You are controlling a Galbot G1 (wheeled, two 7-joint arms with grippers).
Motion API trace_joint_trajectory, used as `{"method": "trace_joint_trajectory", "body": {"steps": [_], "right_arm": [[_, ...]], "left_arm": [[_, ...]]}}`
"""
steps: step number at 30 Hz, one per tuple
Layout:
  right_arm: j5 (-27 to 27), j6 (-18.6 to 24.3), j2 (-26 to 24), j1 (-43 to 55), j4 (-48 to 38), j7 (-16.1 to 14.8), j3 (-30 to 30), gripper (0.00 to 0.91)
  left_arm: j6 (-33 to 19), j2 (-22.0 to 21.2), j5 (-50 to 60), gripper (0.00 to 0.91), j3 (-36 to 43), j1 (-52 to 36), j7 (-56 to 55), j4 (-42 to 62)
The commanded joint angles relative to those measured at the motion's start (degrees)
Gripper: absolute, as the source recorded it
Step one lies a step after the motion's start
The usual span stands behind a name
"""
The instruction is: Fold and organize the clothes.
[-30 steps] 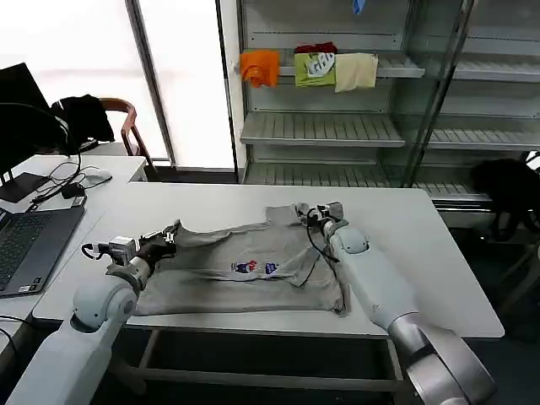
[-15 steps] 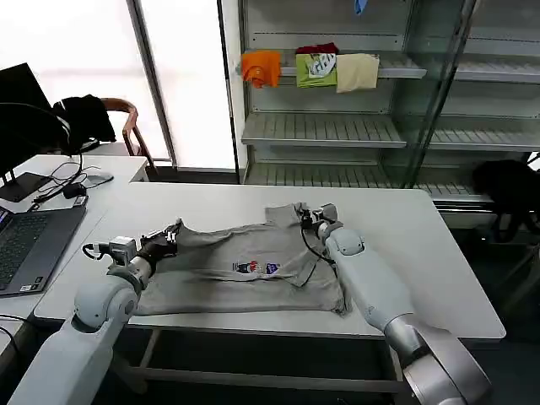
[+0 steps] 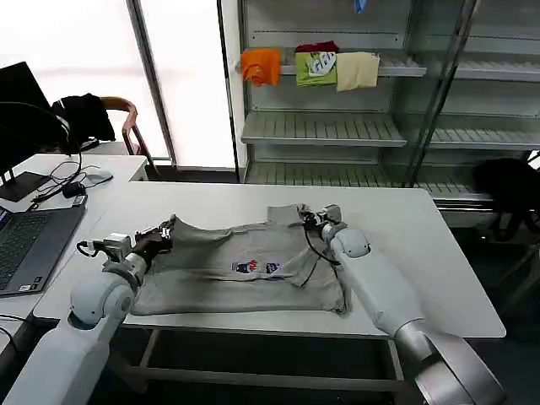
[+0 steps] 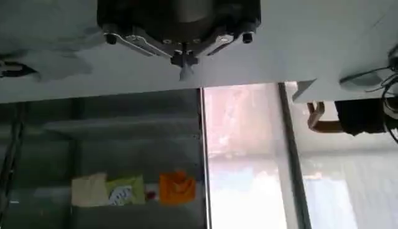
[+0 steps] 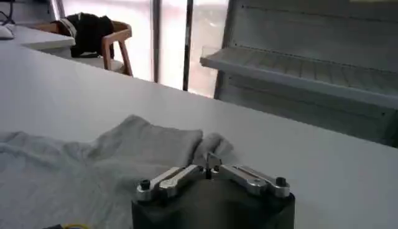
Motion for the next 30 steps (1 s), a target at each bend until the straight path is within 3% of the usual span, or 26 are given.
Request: {"method": "trace_joint_trajectory", "body": {"steps": [1,6,17,30], "right_arm": [[8.97,3.08,-6.97,-1.43,14.27,2.96,-0.20,0.000],[12.60,3.58,-10.65,-3.97,20.59,4.48,-0.25,0.000],[12.10,3.95,-16.76,-17.15,36.36,7.73,-1.21,0.000],[10.74,4.76,-21.19,-26.10,45.44,8.45,0.24,0.000]], "left_arm": [[-1.08,-0.03,0.62,0.000,-0.13,0.12,-0.24,1.32],[-1.35,0.10,0.95,0.000,-0.42,0.66,-0.18,1.44],[1.76,1.31,4.31,0.010,-2.01,3.36,-1.77,0.83],[1.51,1.11,5.94,0.010,-1.69,2.83,-2.45,3.80]]}}
